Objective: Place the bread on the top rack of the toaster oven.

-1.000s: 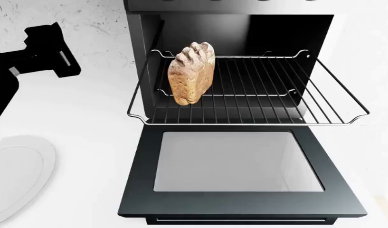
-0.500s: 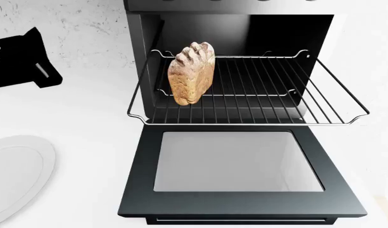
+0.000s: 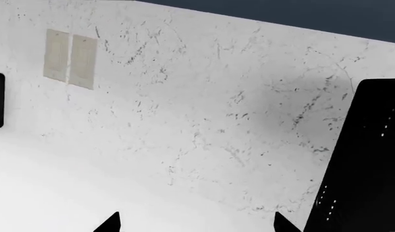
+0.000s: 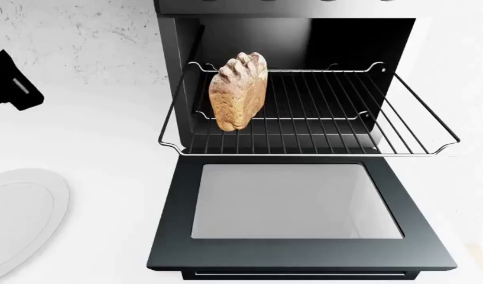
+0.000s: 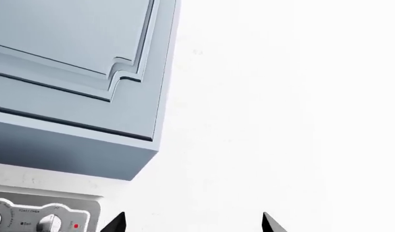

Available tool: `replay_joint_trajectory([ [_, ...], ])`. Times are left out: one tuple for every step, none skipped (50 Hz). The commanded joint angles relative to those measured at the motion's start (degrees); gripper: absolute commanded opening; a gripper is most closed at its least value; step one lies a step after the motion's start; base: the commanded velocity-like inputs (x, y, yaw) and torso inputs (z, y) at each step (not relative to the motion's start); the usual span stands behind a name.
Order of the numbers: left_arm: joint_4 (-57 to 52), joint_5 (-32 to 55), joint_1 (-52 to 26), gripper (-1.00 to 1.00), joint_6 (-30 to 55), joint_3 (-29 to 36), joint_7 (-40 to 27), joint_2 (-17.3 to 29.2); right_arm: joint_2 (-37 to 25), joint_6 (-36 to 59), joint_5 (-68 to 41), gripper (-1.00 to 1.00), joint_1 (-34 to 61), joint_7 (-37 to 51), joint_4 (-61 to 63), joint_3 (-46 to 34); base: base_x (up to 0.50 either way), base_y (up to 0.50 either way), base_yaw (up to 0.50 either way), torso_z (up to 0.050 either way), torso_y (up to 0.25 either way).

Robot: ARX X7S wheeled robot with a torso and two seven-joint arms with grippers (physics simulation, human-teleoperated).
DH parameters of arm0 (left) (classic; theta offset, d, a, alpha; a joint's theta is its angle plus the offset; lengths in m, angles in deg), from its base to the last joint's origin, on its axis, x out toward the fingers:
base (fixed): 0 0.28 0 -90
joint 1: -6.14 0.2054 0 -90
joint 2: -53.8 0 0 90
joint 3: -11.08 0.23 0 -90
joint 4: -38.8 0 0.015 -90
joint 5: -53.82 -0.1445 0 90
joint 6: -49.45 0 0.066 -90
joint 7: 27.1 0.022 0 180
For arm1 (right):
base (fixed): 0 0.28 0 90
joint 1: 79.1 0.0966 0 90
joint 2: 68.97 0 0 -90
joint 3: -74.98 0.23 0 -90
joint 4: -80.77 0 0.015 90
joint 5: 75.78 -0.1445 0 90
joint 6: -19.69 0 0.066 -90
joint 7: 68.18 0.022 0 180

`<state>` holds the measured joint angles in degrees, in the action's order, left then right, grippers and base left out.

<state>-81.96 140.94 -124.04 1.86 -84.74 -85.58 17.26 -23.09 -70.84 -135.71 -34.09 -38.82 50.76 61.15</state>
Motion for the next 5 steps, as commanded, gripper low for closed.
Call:
replay_joint_trajectory([
  [3.17, -3.76, 2.47, 1.0, -0.95, -0.9, 0.98, 0.05, 7.78, 2.93, -2.55, 1.0, 0.01, -4.16, 0.01, 7.08, 0.0, 0.0, 0.0, 0.0, 0.0],
  [3.99, -4.58, 2.62, 1.0, -1.15, -0.92, 1.27, 0.06, 8.63, 3.01, -2.55, 1.0, 0.01, -4.42, 0.01, 7.56, 0.0, 0.0, 0.0, 0.0, 0.0],
  [4.35, -4.83, 2.76, 1.0, -1.26, -1.05, 1.55, 0.14, 9.33, 3.22, -2.8, 1.0, 0.01, -4.7, 0.01, 8.23, 0.0, 0.0, 0.0, 0.0, 0.0],
  [5.11, -5.63, 2.95, 1.0, -1.44, -1.0, 1.67, 0.09, 10.05, 3.46, -2.91, 1.0, 0.01, -4.76, 0.01, 8.83, 0.0, 0.0, 0.0, 0.0, 0.0],
  [5.6, -5.92, 3.12, 1.0, -1.61, -1.07, 1.91, 0.02, 10.49, 3.66, -2.88, 1.0, 0.02, -4.69, 0.01, 9.15, 0.0, 0.0, 0.0, 0.0, 0.0],
])
